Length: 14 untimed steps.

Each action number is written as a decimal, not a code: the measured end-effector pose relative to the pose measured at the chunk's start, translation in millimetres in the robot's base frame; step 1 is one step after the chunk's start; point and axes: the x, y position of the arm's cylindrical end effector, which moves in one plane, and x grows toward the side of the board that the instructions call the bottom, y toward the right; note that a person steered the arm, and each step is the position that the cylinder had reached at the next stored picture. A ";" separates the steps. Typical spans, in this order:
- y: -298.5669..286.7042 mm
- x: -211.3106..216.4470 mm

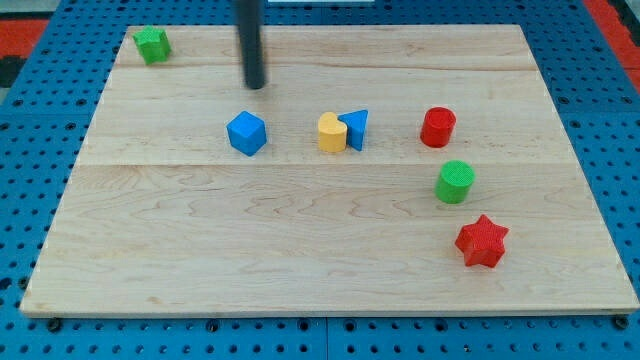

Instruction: Push the blue cube at the top center of the board

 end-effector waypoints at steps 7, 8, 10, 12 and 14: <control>76.9 110.2; 119.2 80.5; 166.2 28.6; 177.6 33.8; 100.1 14.3</control>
